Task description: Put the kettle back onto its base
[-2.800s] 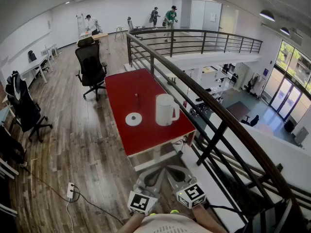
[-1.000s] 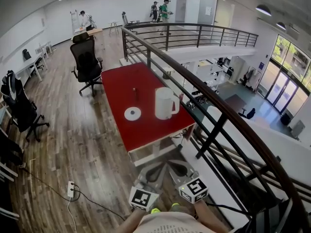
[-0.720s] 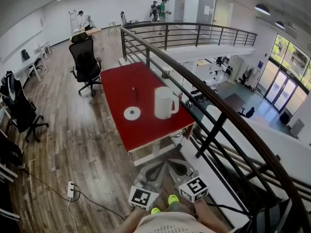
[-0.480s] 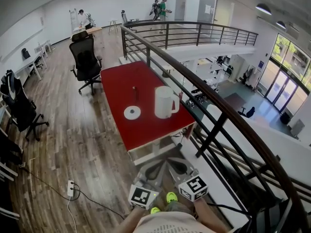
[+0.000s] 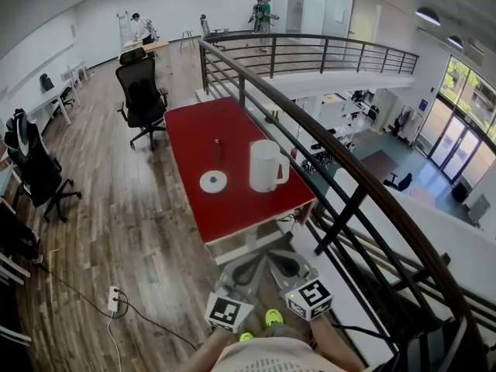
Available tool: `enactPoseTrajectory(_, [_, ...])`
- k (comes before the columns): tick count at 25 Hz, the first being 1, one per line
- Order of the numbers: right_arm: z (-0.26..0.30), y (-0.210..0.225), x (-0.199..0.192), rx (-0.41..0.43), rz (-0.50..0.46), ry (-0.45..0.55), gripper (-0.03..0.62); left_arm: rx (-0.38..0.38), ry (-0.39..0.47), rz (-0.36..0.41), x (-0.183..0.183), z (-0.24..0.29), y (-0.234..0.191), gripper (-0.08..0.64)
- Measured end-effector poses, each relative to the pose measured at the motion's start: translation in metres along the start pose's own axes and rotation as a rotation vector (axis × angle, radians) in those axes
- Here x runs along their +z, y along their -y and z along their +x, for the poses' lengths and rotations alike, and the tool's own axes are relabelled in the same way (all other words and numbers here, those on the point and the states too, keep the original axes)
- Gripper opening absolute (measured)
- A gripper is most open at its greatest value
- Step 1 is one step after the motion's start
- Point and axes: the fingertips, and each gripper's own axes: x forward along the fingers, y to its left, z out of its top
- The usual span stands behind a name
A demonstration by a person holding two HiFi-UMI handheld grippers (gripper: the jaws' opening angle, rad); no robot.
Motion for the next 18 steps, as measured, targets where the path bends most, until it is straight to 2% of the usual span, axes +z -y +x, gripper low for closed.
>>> enactPoseTrajectory(4, [0.004,0.016,-0.004,0.009,0.008,-0.005,0.009,0.006,-0.02,-0.003,-0.01,0.015,-0.003,-0.002])
enactPoseTrajectory(13, [0.02,0.056,-0.002,0.041,0.008,-0.009,0.009,0.049,-0.006,-0.023,-0.007,0.057,-0.016,-0.002])
enactPoseTrajectory(18, [0.027,0.083,-0.002,0.05,0.012,-0.016,0.009,0.052,-0.049,0.011,-0.019,0.082,-0.023,0.0])
